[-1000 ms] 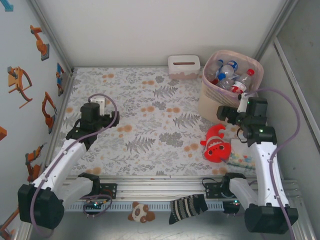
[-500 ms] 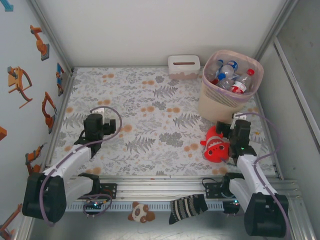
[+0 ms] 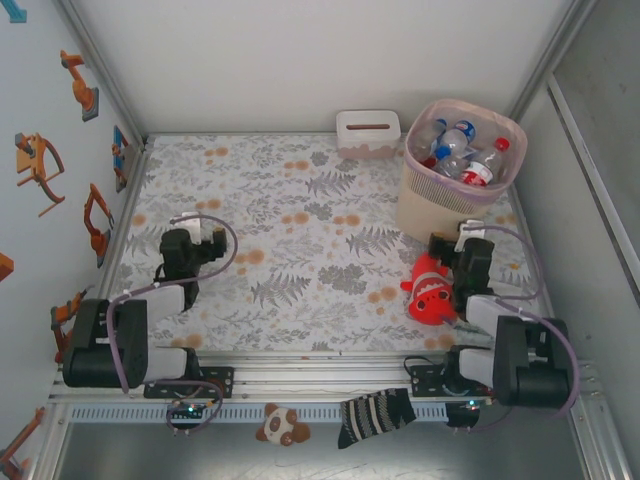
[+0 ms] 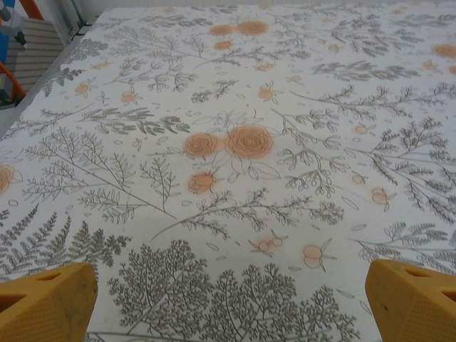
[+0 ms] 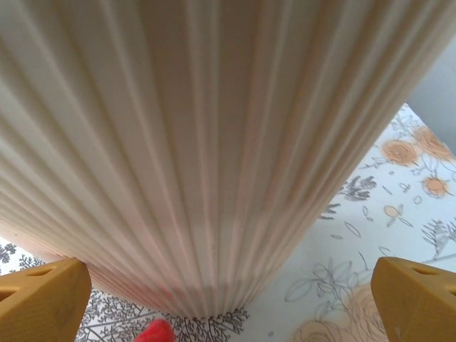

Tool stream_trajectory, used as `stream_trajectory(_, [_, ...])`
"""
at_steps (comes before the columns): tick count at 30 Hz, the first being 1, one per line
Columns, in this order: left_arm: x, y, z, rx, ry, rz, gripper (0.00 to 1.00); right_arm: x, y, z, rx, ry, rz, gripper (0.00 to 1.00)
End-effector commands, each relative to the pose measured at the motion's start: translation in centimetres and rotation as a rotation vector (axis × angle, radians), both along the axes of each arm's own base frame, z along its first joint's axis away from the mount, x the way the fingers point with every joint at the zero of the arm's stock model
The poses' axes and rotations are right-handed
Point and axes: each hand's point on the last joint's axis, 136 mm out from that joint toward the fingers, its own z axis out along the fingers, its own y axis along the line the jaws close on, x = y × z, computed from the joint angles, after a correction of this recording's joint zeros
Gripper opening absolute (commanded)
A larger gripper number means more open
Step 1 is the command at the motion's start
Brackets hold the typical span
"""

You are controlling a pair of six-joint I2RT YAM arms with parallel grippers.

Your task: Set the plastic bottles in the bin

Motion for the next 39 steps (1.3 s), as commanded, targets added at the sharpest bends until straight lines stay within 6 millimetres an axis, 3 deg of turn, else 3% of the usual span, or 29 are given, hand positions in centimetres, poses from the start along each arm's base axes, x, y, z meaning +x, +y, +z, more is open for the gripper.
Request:
stream_trajectory(1, [1.6,-0.1,1.9,-0.046,-0.114,-0.039,0.96,2.7,0.6,3.0,-0.013,-0.122,0.046,1.0])
stream_trajectory(4, [1.9,-0.2,0.9,-0.063,-0.102,-0.062,0.96,3.7,0.9,2.6,0.009,-0.115,0.058,1.0])
stream_trajectory(10, [2.4,-0.4,-0.5,-0.078,-0.069,-0.085,0.96,4.5,0.8,-0.2,0.012,-0.089,0.054,1.0])
stream_trajectory(15, [3.1,-0.4,-0.8,-0.091,-0.022,-0.089,0.96,5.2,0.0,-0.5,0.015,-0.035,0.006,1.0])
stream_trajectory(39, [3.2,0.0,-0.8,-0.091,-0.024,-0.064,0.96,5.2,0.0,-0.5,0.014,-0.035,0.009,0.99])
